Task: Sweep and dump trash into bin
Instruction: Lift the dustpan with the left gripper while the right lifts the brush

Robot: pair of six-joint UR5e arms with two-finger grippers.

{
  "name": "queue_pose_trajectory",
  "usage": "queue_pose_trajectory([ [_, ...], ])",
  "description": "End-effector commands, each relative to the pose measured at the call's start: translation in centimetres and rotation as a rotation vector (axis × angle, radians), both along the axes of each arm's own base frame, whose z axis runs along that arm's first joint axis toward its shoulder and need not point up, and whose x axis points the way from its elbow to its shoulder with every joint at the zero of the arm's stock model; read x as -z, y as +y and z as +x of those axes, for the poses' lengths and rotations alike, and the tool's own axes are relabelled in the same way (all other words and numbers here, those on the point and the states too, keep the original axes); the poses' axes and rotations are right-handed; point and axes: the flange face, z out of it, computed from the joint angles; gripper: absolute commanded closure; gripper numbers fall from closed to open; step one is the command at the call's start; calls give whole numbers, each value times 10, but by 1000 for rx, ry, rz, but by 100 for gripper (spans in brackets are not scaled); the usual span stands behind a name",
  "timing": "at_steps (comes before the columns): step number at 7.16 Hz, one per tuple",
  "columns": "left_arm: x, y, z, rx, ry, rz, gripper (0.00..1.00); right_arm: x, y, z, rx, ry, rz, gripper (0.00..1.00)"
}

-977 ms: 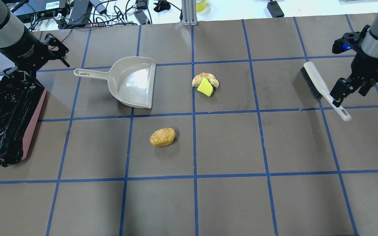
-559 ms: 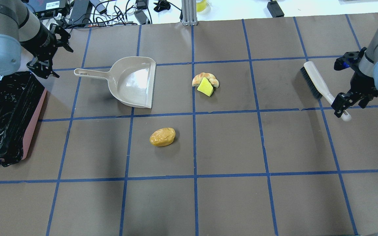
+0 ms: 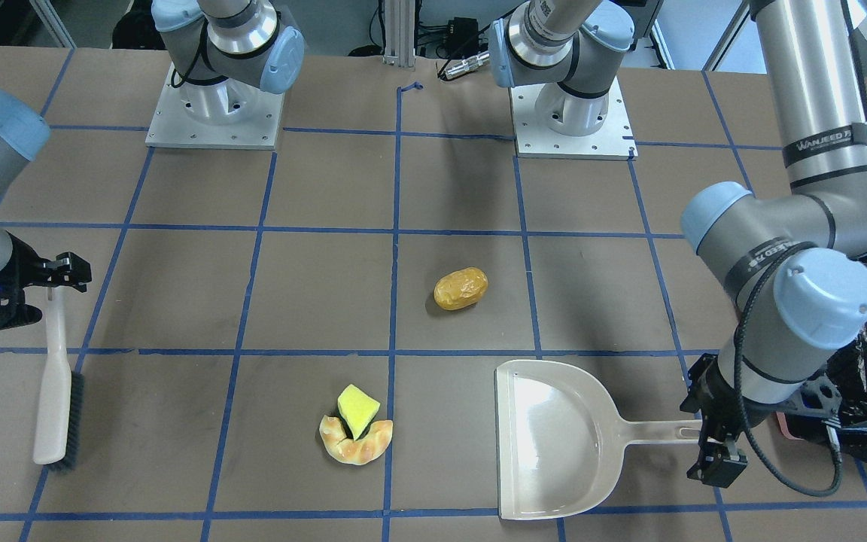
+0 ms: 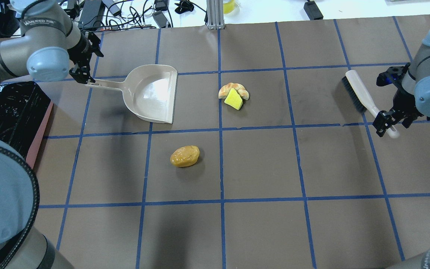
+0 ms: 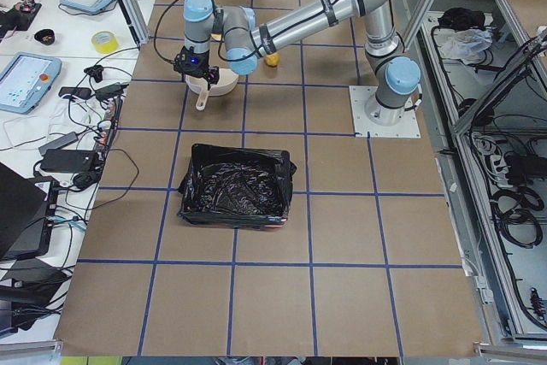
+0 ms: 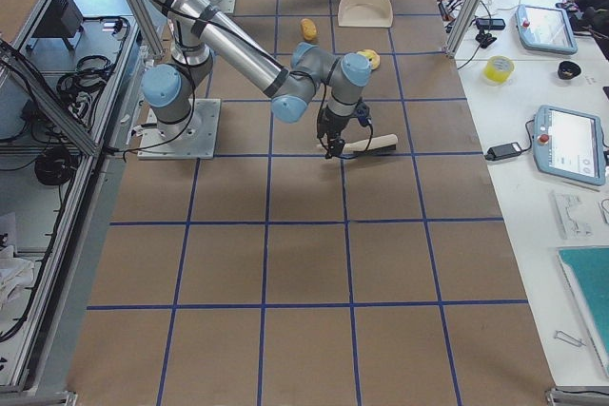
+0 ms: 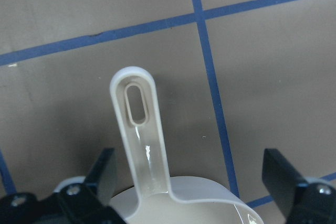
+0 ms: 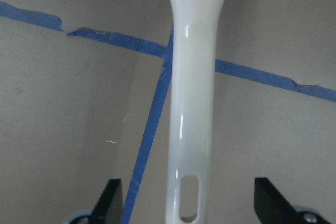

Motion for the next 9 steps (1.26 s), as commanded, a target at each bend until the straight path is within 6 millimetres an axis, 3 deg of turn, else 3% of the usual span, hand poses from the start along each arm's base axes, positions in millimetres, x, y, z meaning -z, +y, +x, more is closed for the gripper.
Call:
queue_pose_trajectory([
  [1, 36, -10, -4, 3, 2, 14, 3, 10, -1, -1, 29, 4, 13, 14],
  [2, 39, -10, -3, 4, 1, 19, 2, 12, -3, 0, 33, -3, 12, 15],
  [4, 34, -7, -2, 6, -43, 26, 2, 19, -6, -3, 35, -1, 24, 32],
  [6, 15, -6, -16, 19, -61, 3, 2, 14, -6, -2, 37, -4, 16, 41],
  [8, 4, -2, -22, 11, -75, -6, 2, -1, -15, -5, 36, 3, -8, 43],
  [9, -9, 4, -33, 18, -150, 9, 2, -1, -16, -4, 35, 1, -7, 47],
])
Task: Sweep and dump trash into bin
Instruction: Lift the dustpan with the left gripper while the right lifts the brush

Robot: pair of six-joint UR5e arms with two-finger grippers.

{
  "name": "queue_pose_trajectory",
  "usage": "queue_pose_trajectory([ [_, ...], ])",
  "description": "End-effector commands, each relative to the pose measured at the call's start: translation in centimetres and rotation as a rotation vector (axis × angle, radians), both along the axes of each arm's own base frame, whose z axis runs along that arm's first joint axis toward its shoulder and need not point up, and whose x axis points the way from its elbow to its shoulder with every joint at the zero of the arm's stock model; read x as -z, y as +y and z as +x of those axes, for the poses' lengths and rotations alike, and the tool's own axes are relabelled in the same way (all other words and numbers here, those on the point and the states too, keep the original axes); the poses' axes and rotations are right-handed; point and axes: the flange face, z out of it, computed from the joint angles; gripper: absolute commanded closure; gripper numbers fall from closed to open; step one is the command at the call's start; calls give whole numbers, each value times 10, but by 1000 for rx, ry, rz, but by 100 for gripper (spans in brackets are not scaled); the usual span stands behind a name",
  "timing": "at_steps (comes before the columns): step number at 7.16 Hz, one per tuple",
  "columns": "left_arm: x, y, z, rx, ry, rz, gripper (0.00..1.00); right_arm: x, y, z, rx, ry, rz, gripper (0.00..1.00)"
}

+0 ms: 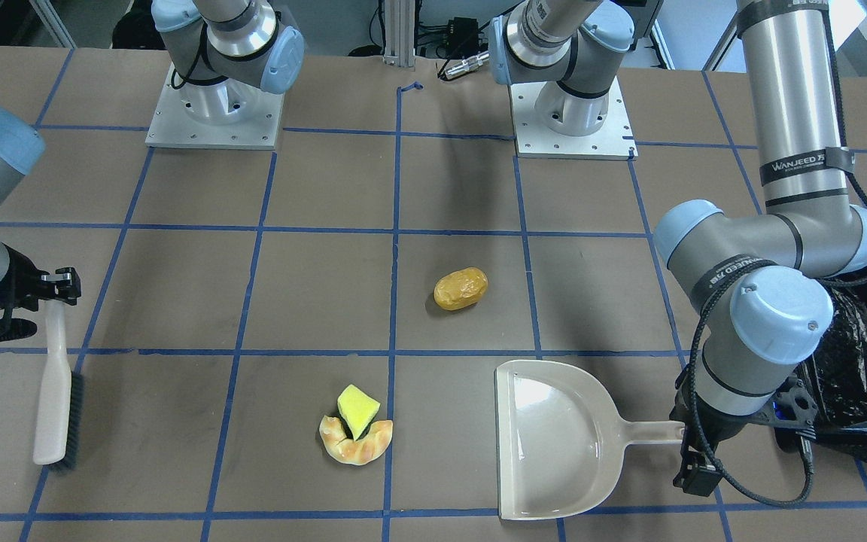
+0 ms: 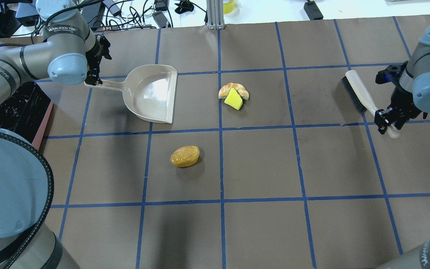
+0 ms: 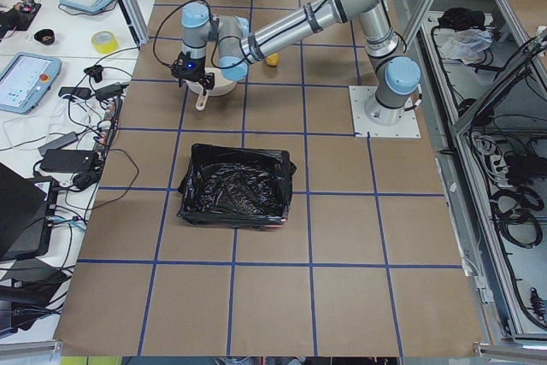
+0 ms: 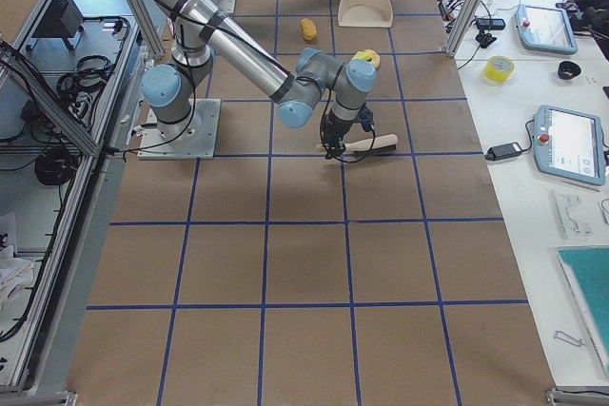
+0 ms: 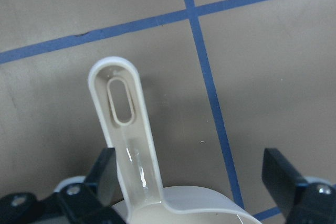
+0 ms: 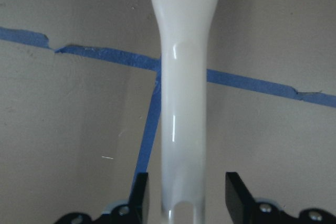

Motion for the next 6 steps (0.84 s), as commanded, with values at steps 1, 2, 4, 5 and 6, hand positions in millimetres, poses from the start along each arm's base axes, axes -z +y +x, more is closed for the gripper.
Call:
queue_pose_trajectory([
  [1, -6, 9, -16, -13, -60, 34, 1, -4, -2, 0, -1, 0, -4, 50],
  [2, 11, 9, -16, -65, -40, 55, 1, -4, 0, 2, -2, -2, -3, 50],
  [4, 32, 8, -15, -93, -33, 83, 0, -3, 1, 3, -5, -4, 1, 50],
  [5, 35, 7, -16, -95, -33, 87, 0, -2, 3, 3, -4, -11, 15, 50],
  [6, 42, 7, -16, -96, -31, 96, 0, -2, 3, 4, -5, -12, 18, 50],
])
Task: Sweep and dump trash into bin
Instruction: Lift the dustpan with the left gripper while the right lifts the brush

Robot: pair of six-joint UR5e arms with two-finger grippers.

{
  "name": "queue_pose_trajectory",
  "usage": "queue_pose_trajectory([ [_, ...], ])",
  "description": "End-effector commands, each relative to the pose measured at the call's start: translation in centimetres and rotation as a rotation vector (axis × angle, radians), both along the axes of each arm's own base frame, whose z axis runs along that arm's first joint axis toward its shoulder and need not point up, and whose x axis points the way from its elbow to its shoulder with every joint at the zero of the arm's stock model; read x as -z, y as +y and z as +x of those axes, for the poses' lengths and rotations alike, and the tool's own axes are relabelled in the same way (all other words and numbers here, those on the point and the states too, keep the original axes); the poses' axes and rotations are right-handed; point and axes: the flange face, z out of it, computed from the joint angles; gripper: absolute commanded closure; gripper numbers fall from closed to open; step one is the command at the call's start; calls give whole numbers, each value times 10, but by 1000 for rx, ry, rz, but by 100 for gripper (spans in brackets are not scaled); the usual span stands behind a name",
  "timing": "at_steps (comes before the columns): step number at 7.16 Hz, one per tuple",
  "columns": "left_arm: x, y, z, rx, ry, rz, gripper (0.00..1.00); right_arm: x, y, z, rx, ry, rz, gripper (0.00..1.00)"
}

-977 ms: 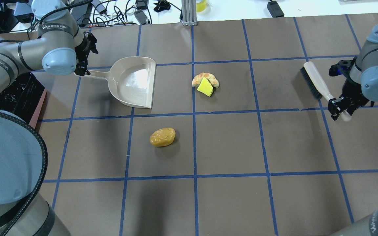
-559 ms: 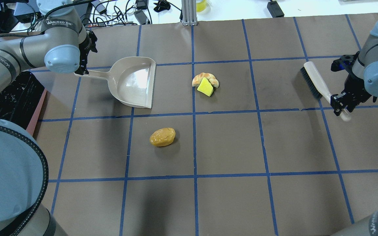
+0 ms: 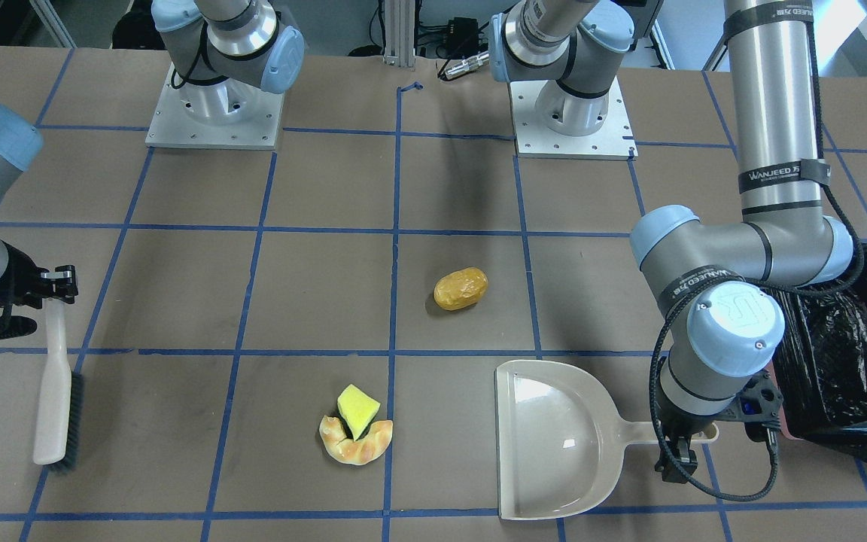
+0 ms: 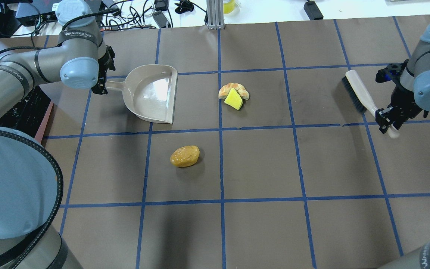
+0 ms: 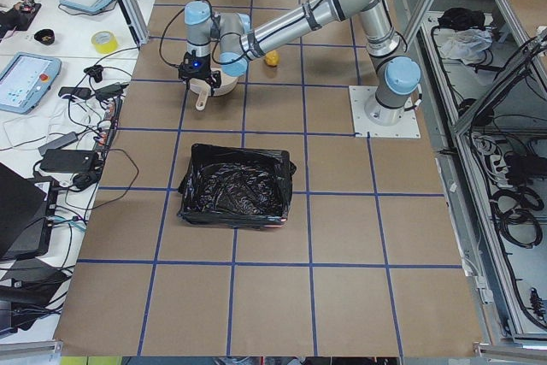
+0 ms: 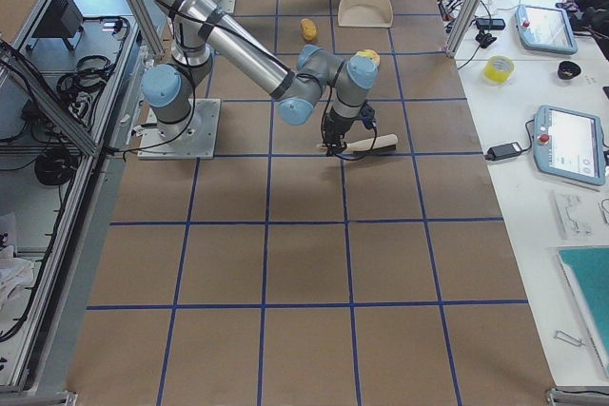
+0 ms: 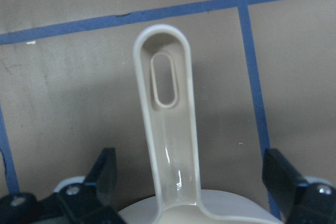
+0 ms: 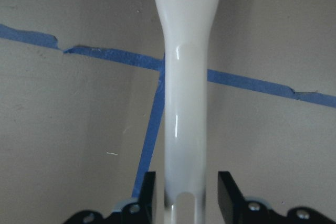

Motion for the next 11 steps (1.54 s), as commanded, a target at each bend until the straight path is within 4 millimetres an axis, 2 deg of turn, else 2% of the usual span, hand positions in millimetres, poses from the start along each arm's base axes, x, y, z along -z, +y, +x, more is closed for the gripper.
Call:
queue_pose_trajectory([
  [1, 12, -1, 1, -6, -2, 18, 0, 1, 1, 1, 0, -4, 9, 56],
  [2, 11, -1, 2, -5, -6, 17, 0, 2, 1, 1, 0, -5, 10, 60],
  [3, 11, -1, 2, 2, -12, 19, 8, 2, 2, 1, 0, -7, 15, 63],
  [4, 10, 0, 2, 17, -10, 21, 51, 3, 3, 1, 0, -12, 27, 68],
  [5, 12, 1, 2, 22, -12, 27, 89, 4, 4, 2, 0, -16, 36, 74],
  [6, 12, 5, 1, 8, -4, 27, 100, 4, 4, 2, 2, -17, 37, 79],
  [7, 6, 6, 0, 3, -2, 9, 100, -1, 2, 1, 8, -10, 25, 81],
  [8, -1, 6, 1, 14, -14, 1, 100, -19, 4, 8, 13, -2, 14, 81],
  [9, -20, 3, 3, 16, -44, -28, 100, -63, 10, 54, -1, 15, 14, 86],
  [10, -30, 0, -6, 16, -49, -74, 100, -93, 13, 128, 27, 64, 27, 89],
  [11, -32, -1, -23, 30, -38, -116, 100, -95, 16, 191, 110, 98, 16, 89],
])
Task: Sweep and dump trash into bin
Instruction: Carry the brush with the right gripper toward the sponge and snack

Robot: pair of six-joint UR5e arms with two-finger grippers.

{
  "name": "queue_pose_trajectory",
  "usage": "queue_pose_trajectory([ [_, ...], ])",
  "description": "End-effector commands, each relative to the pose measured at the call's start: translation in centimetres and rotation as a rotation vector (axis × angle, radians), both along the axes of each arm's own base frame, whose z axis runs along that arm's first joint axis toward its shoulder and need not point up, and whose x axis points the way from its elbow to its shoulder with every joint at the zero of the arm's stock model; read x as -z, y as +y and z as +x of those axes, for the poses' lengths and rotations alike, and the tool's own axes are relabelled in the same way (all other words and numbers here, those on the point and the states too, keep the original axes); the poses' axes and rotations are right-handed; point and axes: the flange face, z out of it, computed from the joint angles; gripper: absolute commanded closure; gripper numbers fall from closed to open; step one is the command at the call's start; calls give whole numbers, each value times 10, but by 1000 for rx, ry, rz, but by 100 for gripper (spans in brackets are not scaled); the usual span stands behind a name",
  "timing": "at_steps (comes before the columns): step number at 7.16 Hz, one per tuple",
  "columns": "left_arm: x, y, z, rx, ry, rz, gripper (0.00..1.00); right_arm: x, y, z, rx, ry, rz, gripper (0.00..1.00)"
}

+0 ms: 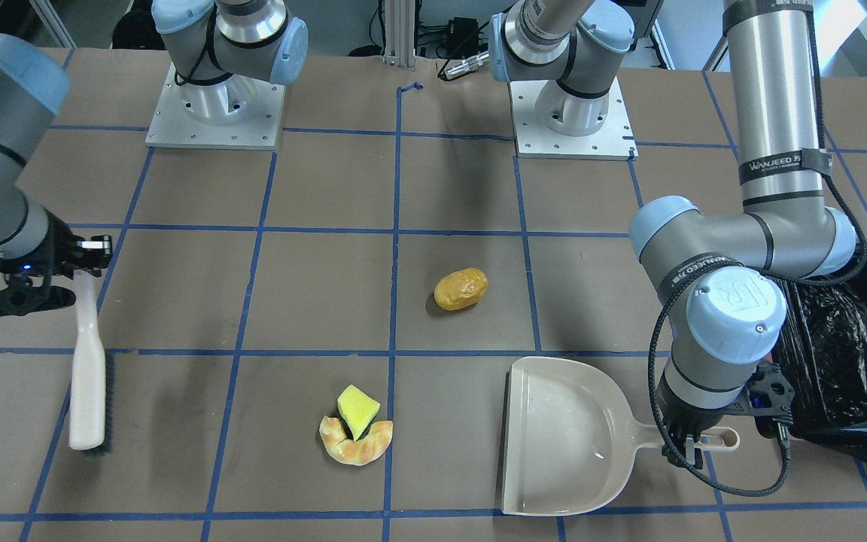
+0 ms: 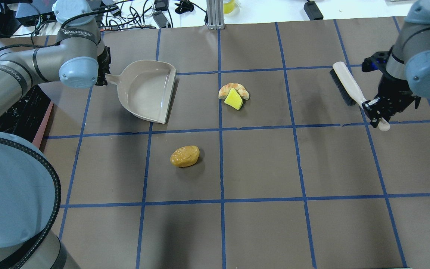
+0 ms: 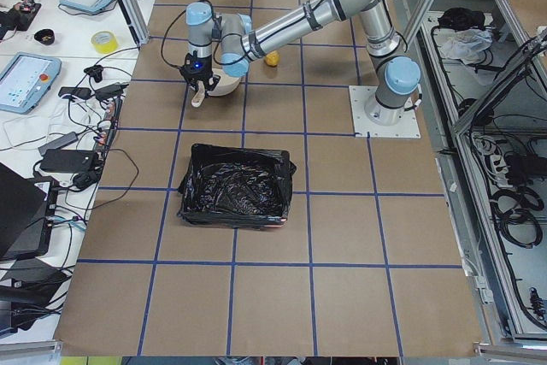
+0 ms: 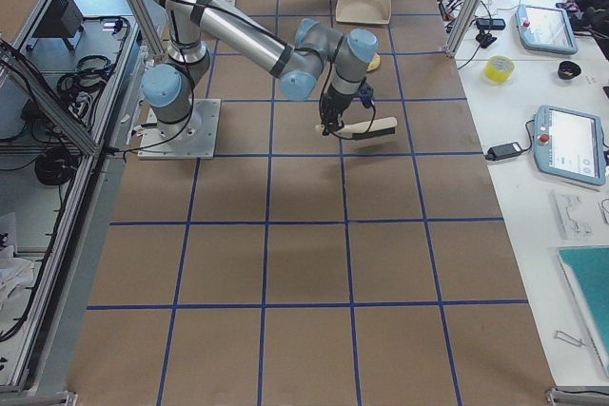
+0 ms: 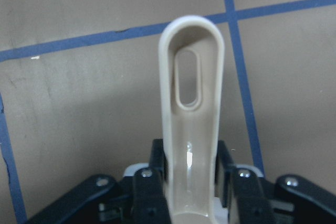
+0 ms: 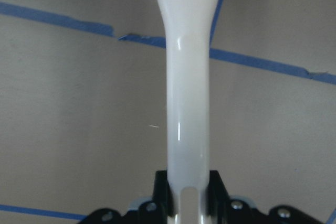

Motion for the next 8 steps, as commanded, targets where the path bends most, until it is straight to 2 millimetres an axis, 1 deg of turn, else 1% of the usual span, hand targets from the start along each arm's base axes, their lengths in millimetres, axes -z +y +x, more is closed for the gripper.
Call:
queue_pose_trajectory([
  [1, -1, 3, -51, -10, 16, -37, 100, -2, 10, 139, 95, 77, -15, 89],
  [2, 3, 4, -75, -78, 33, -39, 100, 12, 6, 177, 118, 99, -16, 89],
  [3, -3, 0, -78, -80, 36, -42, 100, 21, 8, 197, 130, 110, -6, 95],
  [4, -2, 3, -86, -78, 29, 14, 100, 27, 11, 201, 144, 112, 3, 97],
  [5, 6, 7, -86, -84, -23, 75, 100, 29, 10, 211, 221, 35, 17, 97],
  [7, 12, 8, -92, -144, -29, 144, 100, 38, 10, 223, 290, 20, 35, 98],
  [8, 13, 3, -94, -148, -13, 156, 100, 44, 14, 241, 315, 12, 45, 98],
])
